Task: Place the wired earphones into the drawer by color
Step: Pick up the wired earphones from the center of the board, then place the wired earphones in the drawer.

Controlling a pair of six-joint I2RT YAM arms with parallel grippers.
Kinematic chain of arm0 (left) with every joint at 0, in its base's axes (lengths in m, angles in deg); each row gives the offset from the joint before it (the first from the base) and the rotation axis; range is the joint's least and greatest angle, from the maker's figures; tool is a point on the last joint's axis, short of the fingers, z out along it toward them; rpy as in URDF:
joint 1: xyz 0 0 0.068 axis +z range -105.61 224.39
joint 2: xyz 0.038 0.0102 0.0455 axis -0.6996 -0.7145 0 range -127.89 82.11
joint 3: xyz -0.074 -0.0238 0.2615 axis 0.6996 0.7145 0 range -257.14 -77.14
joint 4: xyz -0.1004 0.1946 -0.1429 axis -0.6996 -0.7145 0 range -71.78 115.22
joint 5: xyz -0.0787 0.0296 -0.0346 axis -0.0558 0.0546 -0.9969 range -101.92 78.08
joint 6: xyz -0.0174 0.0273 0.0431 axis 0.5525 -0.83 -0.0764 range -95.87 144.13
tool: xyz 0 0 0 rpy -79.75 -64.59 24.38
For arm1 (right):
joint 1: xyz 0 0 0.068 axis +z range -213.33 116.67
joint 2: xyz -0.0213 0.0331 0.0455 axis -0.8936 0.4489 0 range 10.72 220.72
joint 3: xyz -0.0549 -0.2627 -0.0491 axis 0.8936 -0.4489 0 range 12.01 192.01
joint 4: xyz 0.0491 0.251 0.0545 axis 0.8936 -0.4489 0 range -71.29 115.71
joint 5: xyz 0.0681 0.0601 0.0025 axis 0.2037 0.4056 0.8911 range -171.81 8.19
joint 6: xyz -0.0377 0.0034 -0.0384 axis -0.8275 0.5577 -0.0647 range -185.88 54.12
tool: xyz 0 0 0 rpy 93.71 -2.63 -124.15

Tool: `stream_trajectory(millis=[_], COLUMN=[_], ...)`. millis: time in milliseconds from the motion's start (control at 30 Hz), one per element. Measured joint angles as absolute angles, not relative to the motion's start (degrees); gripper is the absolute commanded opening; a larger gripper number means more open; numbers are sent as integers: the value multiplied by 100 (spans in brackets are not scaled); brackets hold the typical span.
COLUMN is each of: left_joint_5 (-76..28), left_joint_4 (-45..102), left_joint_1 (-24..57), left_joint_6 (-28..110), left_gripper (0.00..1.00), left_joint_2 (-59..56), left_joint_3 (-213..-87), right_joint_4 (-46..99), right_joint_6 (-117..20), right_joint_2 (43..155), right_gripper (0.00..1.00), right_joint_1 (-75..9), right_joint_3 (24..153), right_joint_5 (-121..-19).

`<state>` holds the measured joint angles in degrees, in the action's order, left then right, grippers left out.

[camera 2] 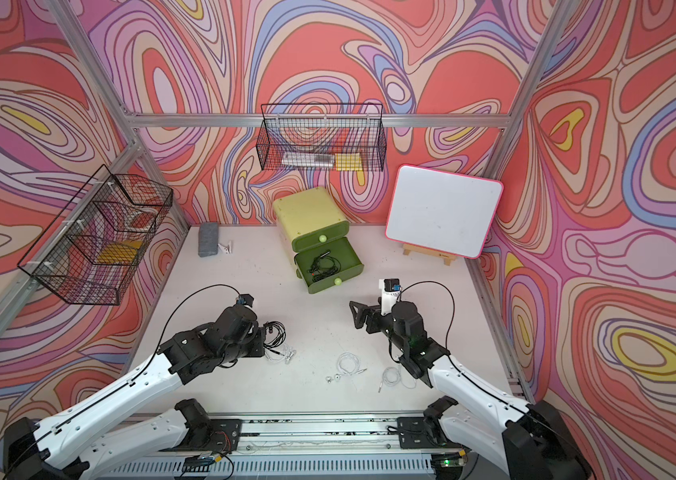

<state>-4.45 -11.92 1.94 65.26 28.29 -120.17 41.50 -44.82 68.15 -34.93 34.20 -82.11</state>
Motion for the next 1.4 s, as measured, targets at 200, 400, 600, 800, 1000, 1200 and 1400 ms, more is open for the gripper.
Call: stream_trajectory(millis=[200,400,600,800,1000,1200,1400], left_joint_5=[-356,-205,-10,123,403,868,1345], left_joint_4=[-709,-240,351,982,1531,1970,2305], left_joint_1=[194,194,194,194,194,194,194], left_joint_6=[6346,6084,5833,5662,5400,5074,4860], left_gripper=[0,0,0,0,0,0,0], left_joint_2=[2711,2243,1539,672,23,-478,-989], left_joint_3=[-12170,-12672,-13166,-13684,-14102,-14458,-14766], right_joint_4=[4113,4111,4113,4113,4200,4257,4290], right_joint_6=[-4473,-4475,-4480,-4480,-4414,-4377,-4373], right_joint_2=[6754,6619,6529,6470,6337,6245,6203], right_gripper=[98,98,98,98,98,98,98], right_joint_1=[-3490,-3490,-3493,-3493,-3490,-3493,-3490], right_joint_3=[3420,3416,3381,3333,3219,3116,3116], right_joint_5=[-8519,-8715,-8849,-8938,-9017,-9087,-9107])
